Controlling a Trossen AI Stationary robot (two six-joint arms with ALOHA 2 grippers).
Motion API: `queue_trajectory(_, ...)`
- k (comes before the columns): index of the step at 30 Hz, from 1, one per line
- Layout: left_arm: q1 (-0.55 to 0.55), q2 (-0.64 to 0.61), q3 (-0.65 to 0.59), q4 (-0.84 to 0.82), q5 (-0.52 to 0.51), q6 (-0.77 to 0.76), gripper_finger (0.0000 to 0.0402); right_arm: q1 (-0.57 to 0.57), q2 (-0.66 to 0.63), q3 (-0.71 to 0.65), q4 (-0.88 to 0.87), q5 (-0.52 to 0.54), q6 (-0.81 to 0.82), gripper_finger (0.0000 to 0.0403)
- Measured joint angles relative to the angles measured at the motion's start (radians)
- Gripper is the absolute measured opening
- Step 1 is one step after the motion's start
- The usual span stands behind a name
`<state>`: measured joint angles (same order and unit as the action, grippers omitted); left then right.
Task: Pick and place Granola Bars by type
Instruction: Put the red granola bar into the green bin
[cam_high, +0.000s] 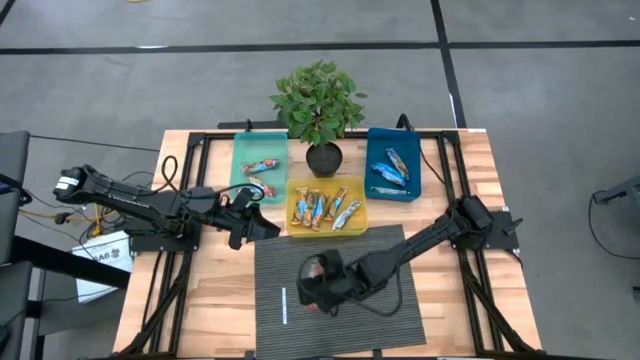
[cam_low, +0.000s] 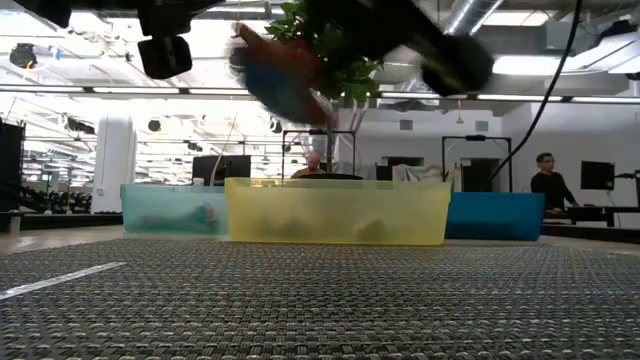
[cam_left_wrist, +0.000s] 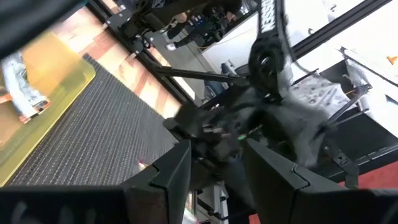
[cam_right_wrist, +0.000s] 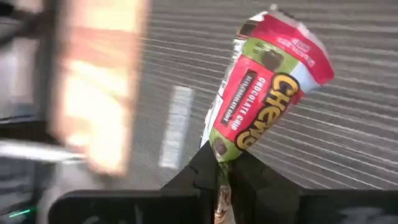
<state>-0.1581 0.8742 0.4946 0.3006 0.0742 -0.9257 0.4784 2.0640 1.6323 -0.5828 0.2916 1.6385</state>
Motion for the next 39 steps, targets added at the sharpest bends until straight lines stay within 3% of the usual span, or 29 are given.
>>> queue_trajectory(13,0.0,0.0,0.0,-0.017,0.0,-0.009,0.0139,-0.129,-0.011,0.12,0.106,0.033,-0.333,0.001)
queue_trajectory(27,0.004,0.0,0.0,-0.214,-0.037,-0.056,0.0139,-0.201,-0.01,0.19,0.097,0.033,-0.432,0.0009)
queue_trajectory(39,0.004,0.0,-0.001,-0.144,-0.046,-0.057,0.0139,-0.221,-0.009,0.216,0.167,0.025,-0.57,0.001)
